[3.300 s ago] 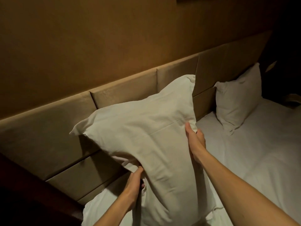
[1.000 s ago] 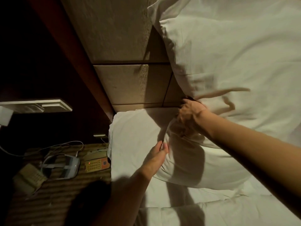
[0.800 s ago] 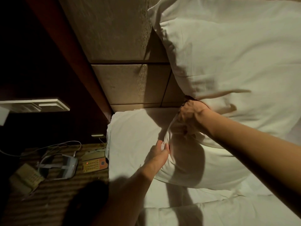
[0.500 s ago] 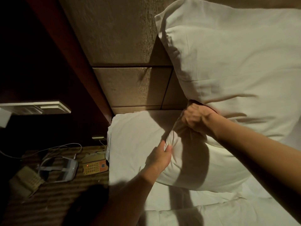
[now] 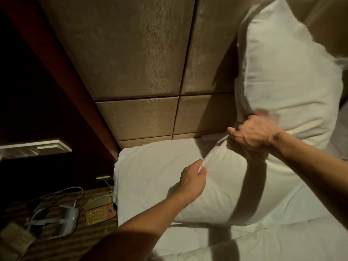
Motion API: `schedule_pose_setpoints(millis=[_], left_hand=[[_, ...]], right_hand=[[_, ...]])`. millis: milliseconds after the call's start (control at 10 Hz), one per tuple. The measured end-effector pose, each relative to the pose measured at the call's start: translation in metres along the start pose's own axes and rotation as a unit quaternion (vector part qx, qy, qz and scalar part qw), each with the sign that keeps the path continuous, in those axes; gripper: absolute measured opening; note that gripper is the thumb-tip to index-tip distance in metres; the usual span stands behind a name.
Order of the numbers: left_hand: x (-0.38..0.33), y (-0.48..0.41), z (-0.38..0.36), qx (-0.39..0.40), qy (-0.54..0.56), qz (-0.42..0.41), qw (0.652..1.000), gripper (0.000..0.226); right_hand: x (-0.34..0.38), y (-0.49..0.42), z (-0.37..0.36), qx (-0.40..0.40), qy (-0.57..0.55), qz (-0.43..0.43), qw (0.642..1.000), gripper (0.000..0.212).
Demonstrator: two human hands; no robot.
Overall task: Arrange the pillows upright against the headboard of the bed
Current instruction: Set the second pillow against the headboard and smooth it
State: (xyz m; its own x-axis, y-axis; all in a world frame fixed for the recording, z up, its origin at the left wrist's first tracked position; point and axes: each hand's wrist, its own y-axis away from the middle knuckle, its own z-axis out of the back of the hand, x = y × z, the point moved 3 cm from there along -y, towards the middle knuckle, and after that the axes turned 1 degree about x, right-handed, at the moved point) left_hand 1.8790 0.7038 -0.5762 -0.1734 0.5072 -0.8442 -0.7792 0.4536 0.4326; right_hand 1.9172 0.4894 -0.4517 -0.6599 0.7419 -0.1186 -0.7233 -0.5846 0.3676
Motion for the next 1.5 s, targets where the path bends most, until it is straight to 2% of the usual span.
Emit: schedule_pose_setpoints(millis=[100,200,300,400,500,600,700,900,1000,1200,1400,1500], left_hand=[[-0.045,0.012,-0.003,0.016,-0.014,-0.072,0.997,0.024],[-0.097,0.018,0.003,-0.008,-0.049,-0.159,0.986,0.017],[-0.141,0.013,0.020,-0.043,-0.126,-0.246,0.960,0.025],[-0.174,0.002,0.039,-0.045,-0.202,-0.279,0.938,0.025],[-0.198,-0.012,0.058,-0.036,-0.254,-0.299,0.919,0.031],[-0.207,-0.029,0.069,-0.005,-0.329,-0.305,0.894,0.033],[-0.197,-0.050,0.075,0.006,-0.396,-0.305,0.866,0.032],[-0.129,-0.089,0.091,-0.018,-0.422,-0.229,0.877,0.024],[-0.125,-0.102,0.095,-0.044,-0.436,-0.218,0.872,0.027],[-0.136,-0.127,0.101,-0.024,-0.472,-0.189,0.861,0.059],[-0.138,-0.150,0.095,-0.004,-0.503,-0.186,0.844,0.072],[-0.135,-0.158,0.088,-0.008,-0.518,-0.185,0.835,0.076]], right_hand=[[-0.006,0.034,0.031,0.156,0.261,-0.083,0.949,0.038],[-0.012,0.074,0.053,0.086,0.205,-0.224,0.949,0.034],[-0.026,0.102,0.057,0.005,0.155,-0.294,0.943,0.022],[-0.032,0.113,0.048,-0.060,0.105,-0.372,0.920,0.011],[-0.034,0.108,0.036,-0.051,0.054,-0.434,0.898,0.020],[-0.022,0.096,0.018,-0.056,-0.016,-0.465,0.884,0.020],[-0.014,0.075,-0.007,-0.077,-0.072,-0.480,0.871,0.021],[-0.009,0.020,-0.045,-0.108,-0.133,-0.460,0.871,0.010],[-0.017,0.011,-0.063,-0.108,-0.098,-0.439,0.887,0.015],[-0.053,0.034,-0.065,-0.044,-0.068,-0.408,0.910,0.058],[-0.103,0.060,-0.064,0.070,-0.054,-0.413,0.906,0.083],[-0.114,0.058,-0.063,0.108,-0.036,-0.403,0.908,0.088]])
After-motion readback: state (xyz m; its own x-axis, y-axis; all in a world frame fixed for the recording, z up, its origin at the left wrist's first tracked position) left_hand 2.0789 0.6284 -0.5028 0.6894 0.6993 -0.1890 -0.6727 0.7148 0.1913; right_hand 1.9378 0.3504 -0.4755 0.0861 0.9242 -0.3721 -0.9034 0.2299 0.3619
